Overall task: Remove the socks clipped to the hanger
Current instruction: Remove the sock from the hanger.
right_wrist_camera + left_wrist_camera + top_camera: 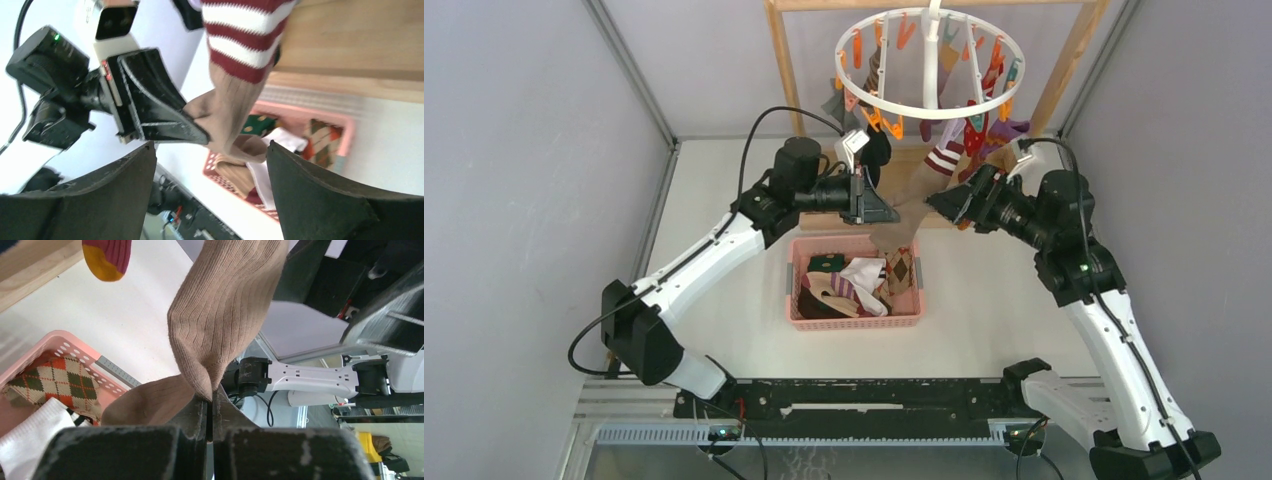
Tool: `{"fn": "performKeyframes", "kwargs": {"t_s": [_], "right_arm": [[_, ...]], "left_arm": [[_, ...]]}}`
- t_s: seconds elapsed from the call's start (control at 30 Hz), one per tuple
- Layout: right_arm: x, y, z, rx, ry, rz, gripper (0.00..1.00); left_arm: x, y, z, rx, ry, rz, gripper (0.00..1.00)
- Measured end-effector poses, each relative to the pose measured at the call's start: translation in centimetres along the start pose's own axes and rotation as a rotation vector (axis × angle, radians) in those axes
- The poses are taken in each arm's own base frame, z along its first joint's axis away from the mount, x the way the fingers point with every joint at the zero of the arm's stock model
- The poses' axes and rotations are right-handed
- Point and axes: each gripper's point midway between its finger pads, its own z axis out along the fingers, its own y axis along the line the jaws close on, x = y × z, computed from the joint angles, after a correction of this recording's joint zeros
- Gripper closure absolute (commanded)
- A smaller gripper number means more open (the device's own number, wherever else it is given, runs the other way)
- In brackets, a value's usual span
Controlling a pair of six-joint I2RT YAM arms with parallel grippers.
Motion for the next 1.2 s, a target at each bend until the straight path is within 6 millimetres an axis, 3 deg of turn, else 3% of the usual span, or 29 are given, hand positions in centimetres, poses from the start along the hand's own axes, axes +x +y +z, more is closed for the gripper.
{"fn": "performKeyframes", "kwargs": {"t_s": [0.1,0.33,0.57,0.8,1.0,1.2], "right_arm": [[-1.9,-0.8,-0.9,0.089,-0.063,-0.044,0.12],[-6.6,-0.3,-2.5,0.193,-0.221,-0.175,0.16],[-10.0,-2.0,-0.5,0.278,-0.276,-0.242,0.29],[-11.4,-3.7,2.0,0.321,-0.276,-0.260,0.39],[-12.4,-2.7,2.3,0.295,-0.312,-0.276,0.38],[-12.2,-2.2,2.2,0.287,-0.310,-0.279,0.39]], "left_arm": [[-0.2,0.3,0.4,-0.004,0.005,0.004,1.00],[0.2,1.3,1.1,-0.015,0.022,-0.002,1.00],[0.3,1.5,1.2,-0.017,0.025,0.005,1.00],[0.6,2.2,1.7,-0.023,0.040,0.000,1.00],[1.0,2.8,2.1,-0.028,0.055,-0.012,1.00],[1.1,3.1,2.3,-0.029,0.062,-0.018,1.00]]}}
